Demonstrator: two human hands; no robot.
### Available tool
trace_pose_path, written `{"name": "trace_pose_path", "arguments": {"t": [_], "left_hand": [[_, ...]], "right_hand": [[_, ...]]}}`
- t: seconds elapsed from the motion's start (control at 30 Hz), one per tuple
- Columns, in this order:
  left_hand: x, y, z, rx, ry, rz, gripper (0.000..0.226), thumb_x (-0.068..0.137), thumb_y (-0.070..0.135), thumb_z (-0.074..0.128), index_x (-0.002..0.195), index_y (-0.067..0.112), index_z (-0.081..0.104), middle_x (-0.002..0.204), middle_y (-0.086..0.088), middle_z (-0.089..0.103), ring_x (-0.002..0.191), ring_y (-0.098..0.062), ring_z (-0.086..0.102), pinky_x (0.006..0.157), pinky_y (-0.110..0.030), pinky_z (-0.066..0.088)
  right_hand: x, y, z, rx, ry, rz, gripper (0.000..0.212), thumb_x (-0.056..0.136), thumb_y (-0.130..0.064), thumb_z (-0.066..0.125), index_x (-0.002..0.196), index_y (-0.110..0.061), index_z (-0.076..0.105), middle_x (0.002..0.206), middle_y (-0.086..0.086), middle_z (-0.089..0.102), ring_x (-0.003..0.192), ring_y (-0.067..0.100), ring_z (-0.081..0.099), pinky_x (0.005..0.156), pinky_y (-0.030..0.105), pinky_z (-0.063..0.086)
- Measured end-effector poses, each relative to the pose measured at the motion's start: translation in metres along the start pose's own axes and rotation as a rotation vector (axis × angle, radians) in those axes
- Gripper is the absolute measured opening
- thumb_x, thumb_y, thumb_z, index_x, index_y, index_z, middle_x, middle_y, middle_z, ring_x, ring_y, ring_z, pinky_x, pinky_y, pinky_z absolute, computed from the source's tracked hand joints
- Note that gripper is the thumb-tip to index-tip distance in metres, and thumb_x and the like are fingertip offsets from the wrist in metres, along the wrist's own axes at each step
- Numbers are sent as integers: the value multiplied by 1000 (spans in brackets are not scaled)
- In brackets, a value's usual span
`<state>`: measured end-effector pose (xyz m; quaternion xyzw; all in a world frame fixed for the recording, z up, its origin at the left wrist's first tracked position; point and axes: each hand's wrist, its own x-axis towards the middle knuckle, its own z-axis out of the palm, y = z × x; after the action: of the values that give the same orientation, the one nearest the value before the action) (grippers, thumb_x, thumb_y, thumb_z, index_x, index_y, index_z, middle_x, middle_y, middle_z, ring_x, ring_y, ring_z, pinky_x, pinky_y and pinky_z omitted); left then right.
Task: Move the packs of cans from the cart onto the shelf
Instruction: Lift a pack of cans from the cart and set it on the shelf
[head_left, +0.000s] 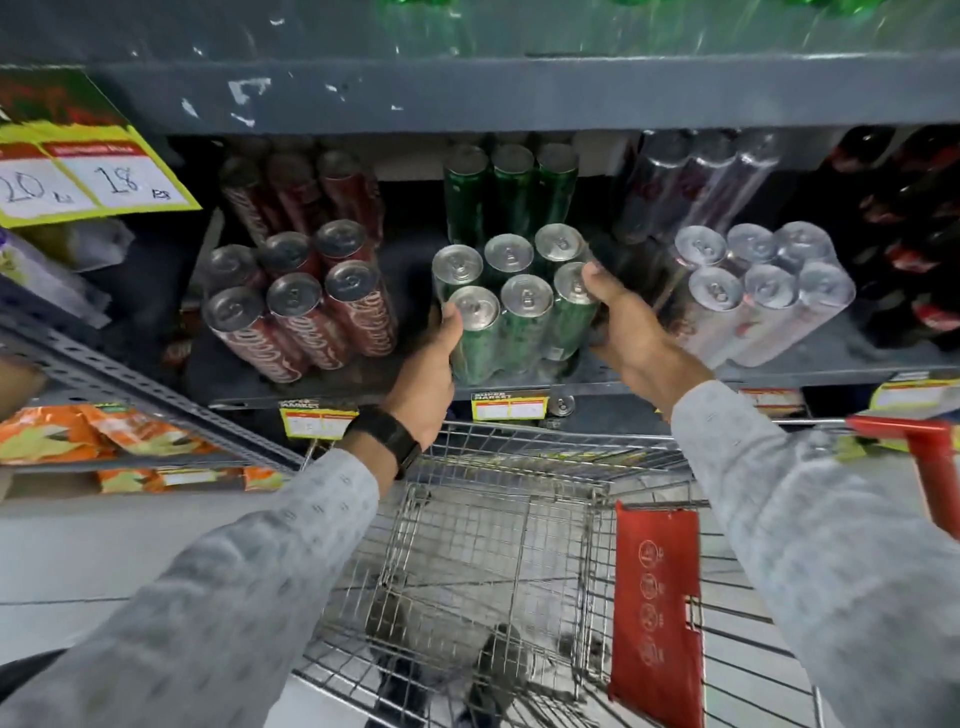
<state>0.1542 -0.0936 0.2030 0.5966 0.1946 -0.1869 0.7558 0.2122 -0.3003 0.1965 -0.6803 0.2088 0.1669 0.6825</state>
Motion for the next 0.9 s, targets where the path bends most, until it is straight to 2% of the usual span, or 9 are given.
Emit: {"name": "trace_pose_path", "arguments": {"t": [0.13,0.23,0.33,0.4,0.47,0.57,0.67,0.8,0.9], "left_hand": [[5,0,4,37,34,55,29,103,47,36,116,30,56,94,19,67,77,11,68,64,-9,51],[7,6,6,51,63,73,29,104,43,35,117,25,53,92,14,64,64,11,67,54,-8,51],[8,14,9,25,40,43,41,104,41,36,134,17,52,104,7,62,83,3,65,56,-7,52],[8,16,7,10,21,8,51,103,44,37,144,14,46,127,2,58,109,-7,56,76,-10,51],[9,15,4,18,8,-14,57,101,50,39,148,17,41,149,-3,48,133,-14,47,103,-24,37],[7,16,1,50,12,-26,62,99,54,40,151,19,37,157,-6,39,145,-19,36,118,-33,24],[4,15,2,58,8,-31,63,99,55,40,151,19,37,158,-6,39,145,-19,36,118,-33,24],[4,11,6,39,11,-15,58,101,50,37,149,17,40,154,-5,44,142,-18,40,101,-23,33],[6,13,7,28,32,-19,59,101,51,37,148,16,41,153,-5,45,140,-17,43,100,-23,34]], "right_hand": [[3,5,3,36,-9,19,60,80,-67,61,133,-39,62,129,-7,70,117,20,67,110,48,46],[2,6,4,29,11,17,62,80,-69,59,135,-40,60,135,-8,66,123,18,62,111,46,43],[-3,11,5,34,28,12,59,82,-67,57,134,-39,61,132,-9,68,123,17,62,108,45,45],[-4,14,5,45,35,-3,52,88,-63,55,132,-37,62,129,-9,70,120,16,64,105,43,47],[-5,15,6,44,46,-8,52,87,-64,55,132,-38,62,129,-9,70,120,16,64,105,43,47],[-8,13,6,35,49,-14,51,91,-61,53,135,-37,59,130,-10,67,119,15,62,93,36,48],[-8,14,4,39,57,-16,46,94,-56,52,134,-36,60,129,-9,67,118,16,63,94,36,49],[-9,15,2,18,62,-19,45,94,-57,51,132,-36,61,129,-8,68,119,17,63,93,36,48],[-13,15,4,-2,67,-23,44,96,-57,48,133,-36,59,133,-8,65,120,17,61,94,37,47]]}}
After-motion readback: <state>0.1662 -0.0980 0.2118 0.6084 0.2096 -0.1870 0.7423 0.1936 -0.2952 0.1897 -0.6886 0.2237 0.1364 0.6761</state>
